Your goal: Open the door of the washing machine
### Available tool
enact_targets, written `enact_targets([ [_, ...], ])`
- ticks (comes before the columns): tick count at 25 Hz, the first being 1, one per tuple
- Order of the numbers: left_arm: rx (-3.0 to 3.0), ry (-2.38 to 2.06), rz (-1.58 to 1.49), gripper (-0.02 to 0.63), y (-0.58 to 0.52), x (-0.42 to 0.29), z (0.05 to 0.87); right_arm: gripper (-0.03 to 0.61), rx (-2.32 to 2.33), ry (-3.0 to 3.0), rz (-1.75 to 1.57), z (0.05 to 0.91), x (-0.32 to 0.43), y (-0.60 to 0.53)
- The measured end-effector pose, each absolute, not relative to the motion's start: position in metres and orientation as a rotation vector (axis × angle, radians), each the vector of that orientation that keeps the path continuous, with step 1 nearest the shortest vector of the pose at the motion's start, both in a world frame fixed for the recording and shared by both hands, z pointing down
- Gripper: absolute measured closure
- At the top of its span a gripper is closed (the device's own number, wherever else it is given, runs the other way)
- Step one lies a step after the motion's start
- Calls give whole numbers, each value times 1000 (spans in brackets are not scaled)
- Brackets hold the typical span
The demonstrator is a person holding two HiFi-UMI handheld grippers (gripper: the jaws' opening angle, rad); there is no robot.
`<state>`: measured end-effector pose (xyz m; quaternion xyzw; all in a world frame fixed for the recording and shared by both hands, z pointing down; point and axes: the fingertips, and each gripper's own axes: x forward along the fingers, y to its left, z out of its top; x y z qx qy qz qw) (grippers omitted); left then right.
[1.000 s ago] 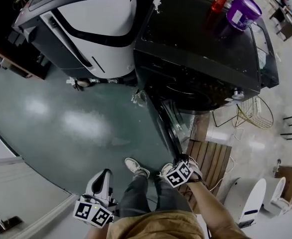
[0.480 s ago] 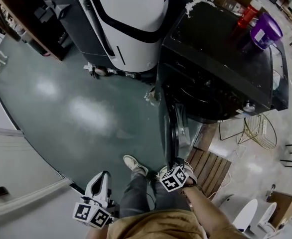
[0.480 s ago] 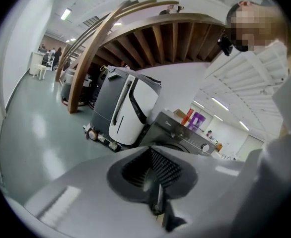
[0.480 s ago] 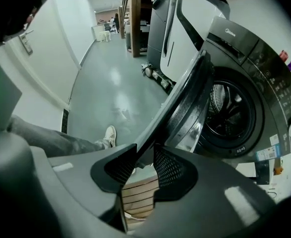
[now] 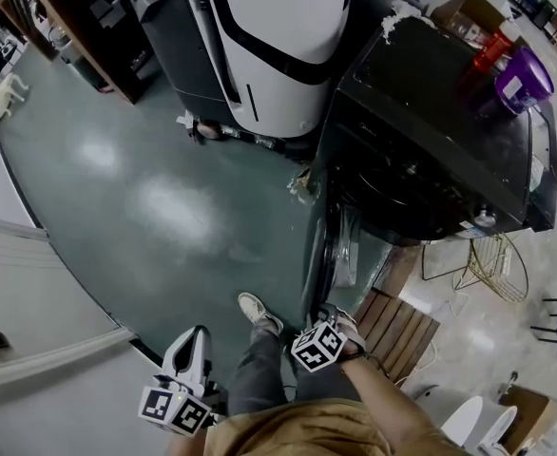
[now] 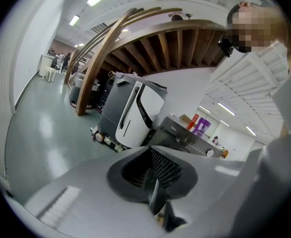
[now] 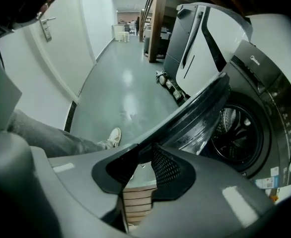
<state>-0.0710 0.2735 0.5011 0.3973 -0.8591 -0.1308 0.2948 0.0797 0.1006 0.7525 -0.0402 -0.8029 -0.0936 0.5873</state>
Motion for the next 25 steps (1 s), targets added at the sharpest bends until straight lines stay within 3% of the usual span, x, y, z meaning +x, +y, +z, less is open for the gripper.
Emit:
enact_targets([
  [25,864,-2336,-442,554,330,-115,509,532,-308,-1979,-449,731,-58,159],
])
